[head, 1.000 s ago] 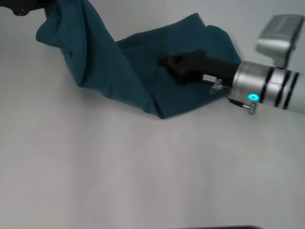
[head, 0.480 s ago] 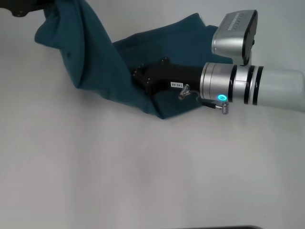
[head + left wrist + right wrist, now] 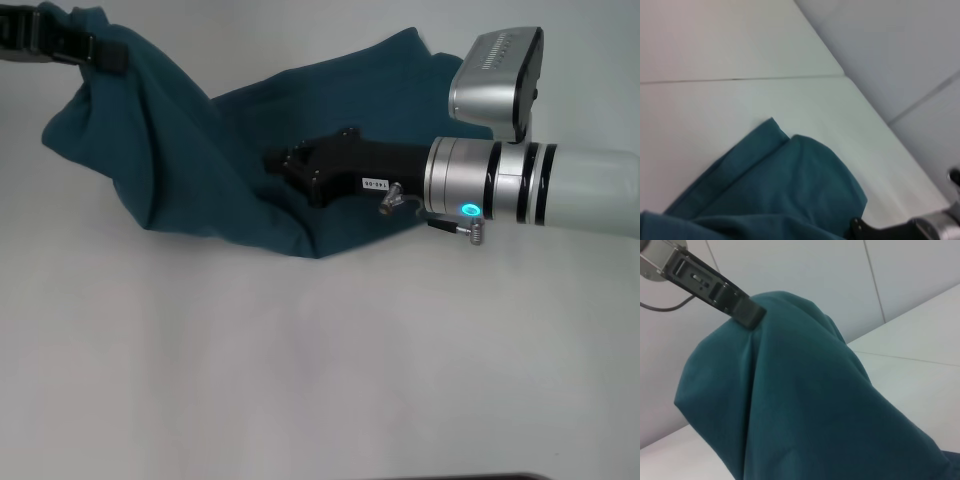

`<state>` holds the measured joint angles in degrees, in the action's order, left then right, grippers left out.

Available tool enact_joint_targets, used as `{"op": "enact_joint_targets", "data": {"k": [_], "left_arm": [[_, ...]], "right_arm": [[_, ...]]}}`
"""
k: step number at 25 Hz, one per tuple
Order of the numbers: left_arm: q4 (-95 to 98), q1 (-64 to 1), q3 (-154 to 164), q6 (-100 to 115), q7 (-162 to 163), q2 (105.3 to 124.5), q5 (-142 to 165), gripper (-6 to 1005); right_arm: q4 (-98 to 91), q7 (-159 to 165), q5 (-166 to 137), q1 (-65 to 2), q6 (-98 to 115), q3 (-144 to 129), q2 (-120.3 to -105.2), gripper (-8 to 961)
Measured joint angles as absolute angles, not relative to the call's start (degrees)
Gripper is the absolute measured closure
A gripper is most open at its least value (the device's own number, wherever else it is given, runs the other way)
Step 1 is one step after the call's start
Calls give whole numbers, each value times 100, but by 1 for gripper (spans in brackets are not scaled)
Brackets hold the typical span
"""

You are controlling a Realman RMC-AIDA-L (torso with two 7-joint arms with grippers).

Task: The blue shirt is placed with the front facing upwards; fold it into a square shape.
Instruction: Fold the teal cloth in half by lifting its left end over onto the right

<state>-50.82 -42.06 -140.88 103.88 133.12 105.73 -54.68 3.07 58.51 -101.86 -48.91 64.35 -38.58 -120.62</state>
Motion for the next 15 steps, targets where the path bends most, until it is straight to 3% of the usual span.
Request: {"op": "enact_joint_targets", "data": {"k": [15], "left_arm": [[-5919, -4228, -14054, 10800, 12213, 10924, -5591, 956]], "right_arm": [[585, 5448, -10196, -5280, 6060, -4023, -12134, 947]]}}
